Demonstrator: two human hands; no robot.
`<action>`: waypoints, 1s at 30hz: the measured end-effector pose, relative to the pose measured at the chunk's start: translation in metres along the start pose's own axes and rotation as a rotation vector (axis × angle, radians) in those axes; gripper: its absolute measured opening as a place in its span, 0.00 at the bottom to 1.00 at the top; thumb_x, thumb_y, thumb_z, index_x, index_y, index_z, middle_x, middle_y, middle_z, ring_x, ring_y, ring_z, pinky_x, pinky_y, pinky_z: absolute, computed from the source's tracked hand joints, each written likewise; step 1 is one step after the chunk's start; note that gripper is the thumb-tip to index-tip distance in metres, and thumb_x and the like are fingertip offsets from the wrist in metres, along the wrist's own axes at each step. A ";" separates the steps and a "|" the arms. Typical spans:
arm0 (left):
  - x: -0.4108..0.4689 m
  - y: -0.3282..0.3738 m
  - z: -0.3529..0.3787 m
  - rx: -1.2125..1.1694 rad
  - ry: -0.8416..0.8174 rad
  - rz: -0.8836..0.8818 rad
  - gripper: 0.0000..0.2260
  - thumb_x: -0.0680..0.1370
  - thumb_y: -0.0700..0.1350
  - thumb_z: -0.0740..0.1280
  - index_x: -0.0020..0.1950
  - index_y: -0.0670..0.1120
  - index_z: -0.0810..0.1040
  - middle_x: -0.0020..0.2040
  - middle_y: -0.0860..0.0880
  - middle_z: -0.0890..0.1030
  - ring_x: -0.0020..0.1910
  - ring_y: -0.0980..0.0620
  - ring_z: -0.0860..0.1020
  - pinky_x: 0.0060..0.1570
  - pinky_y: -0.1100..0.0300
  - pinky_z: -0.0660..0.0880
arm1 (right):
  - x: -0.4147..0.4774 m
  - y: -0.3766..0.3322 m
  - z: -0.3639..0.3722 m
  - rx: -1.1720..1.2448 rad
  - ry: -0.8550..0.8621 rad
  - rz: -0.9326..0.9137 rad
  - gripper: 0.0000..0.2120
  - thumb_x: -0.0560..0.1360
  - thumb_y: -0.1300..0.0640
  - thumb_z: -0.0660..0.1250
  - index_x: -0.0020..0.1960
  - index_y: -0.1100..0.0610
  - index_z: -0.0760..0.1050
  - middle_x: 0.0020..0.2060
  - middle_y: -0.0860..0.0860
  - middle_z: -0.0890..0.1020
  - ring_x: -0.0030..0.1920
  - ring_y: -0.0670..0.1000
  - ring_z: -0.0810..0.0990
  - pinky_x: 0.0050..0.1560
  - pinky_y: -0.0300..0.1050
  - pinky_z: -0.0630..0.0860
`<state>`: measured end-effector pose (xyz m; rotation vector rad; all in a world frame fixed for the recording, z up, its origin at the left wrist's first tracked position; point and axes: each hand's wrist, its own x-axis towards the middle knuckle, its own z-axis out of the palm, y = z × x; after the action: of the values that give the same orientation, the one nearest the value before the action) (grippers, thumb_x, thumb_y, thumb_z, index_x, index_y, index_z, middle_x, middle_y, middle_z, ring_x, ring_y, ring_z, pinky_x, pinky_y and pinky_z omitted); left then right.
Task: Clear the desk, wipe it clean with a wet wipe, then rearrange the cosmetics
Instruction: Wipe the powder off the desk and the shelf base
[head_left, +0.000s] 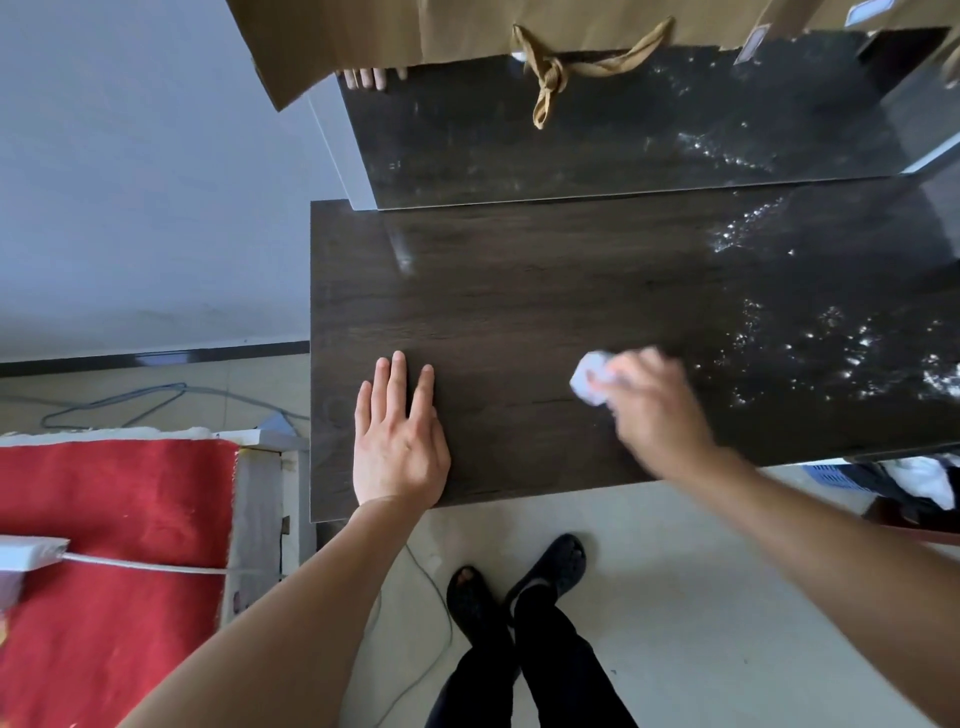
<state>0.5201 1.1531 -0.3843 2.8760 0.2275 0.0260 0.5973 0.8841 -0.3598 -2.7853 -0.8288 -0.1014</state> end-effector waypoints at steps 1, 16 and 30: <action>0.000 0.000 0.000 0.006 -0.003 0.000 0.23 0.79 0.47 0.48 0.72 0.44 0.66 0.75 0.39 0.62 0.75 0.40 0.57 0.74 0.46 0.54 | 0.012 0.025 -0.005 -0.077 0.017 0.126 0.12 0.66 0.70 0.64 0.43 0.56 0.79 0.39 0.56 0.76 0.40 0.60 0.73 0.36 0.52 0.69; -0.001 -0.001 0.003 0.019 -0.002 -0.006 0.22 0.80 0.46 0.51 0.73 0.45 0.65 0.76 0.40 0.60 0.76 0.41 0.55 0.75 0.48 0.50 | -0.012 0.019 0.010 0.080 0.097 0.409 0.24 0.62 0.78 0.62 0.52 0.59 0.79 0.43 0.58 0.74 0.43 0.59 0.72 0.37 0.53 0.75; -0.003 0.001 0.005 -0.007 0.027 -0.025 0.22 0.79 0.46 0.51 0.73 0.45 0.65 0.76 0.41 0.60 0.76 0.42 0.54 0.75 0.48 0.50 | -0.035 -0.010 0.012 0.121 0.105 0.539 0.26 0.63 0.78 0.61 0.54 0.56 0.76 0.44 0.60 0.72 0.44 0.61 0.71 0.38 0.55 0.76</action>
<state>0.5171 1.1502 -0.3889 2.8671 0.2685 0.0605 0.5626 0.8768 -0.3739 -2.7513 -0.0427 -0.0967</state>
